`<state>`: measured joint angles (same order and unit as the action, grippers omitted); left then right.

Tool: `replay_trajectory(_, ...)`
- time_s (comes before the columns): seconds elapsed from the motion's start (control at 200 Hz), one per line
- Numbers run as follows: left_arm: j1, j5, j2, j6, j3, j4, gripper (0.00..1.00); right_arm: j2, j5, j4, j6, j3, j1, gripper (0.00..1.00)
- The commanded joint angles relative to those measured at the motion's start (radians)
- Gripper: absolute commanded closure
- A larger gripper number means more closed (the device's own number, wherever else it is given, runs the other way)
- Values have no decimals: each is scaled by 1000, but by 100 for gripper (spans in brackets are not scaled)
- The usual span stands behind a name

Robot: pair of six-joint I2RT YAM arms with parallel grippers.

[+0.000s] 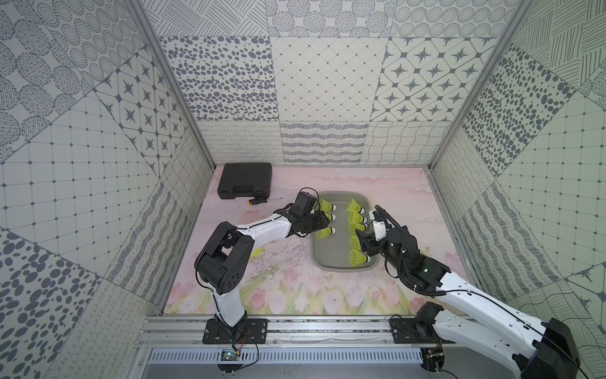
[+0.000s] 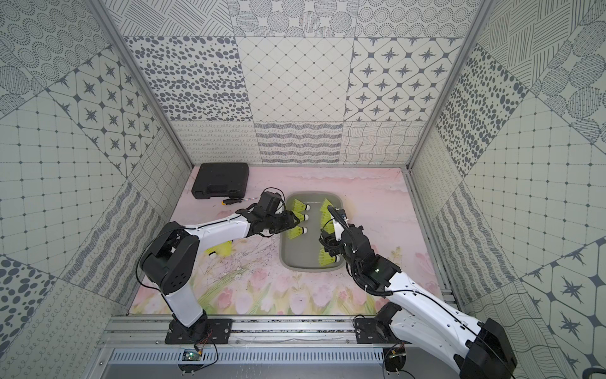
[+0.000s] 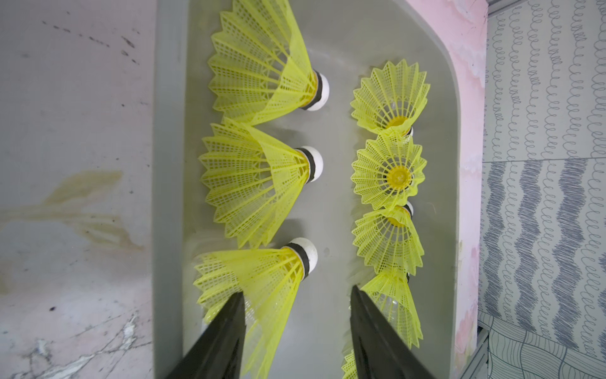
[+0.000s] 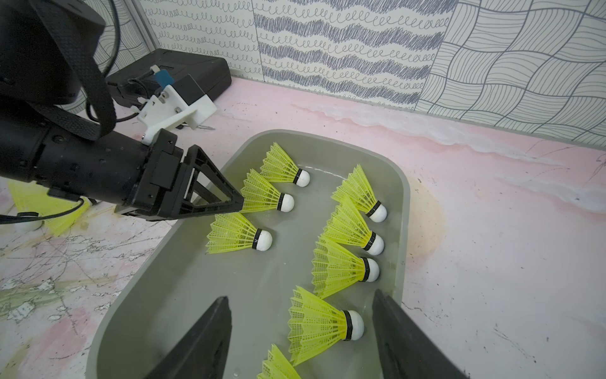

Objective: Put the shuttlecocks into the storage box
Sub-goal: Place the shuttlecock in the storage box.

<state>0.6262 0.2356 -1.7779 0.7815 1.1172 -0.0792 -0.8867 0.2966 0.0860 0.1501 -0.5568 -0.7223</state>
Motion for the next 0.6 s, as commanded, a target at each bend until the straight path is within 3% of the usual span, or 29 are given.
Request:
replay_trajectory(0.0,8,-26,24,-59,9,-45,45,15,-3,-25,11,10,5,29)
replay_trajectory(0.22,7,-93,105,-93,-10,-93,44,23,-2,-22,11,10,4,29)
replay_trajectory(0.595,-50,-345,370,-157,-75,-287,40,25,4,-20,11,11,10,28)
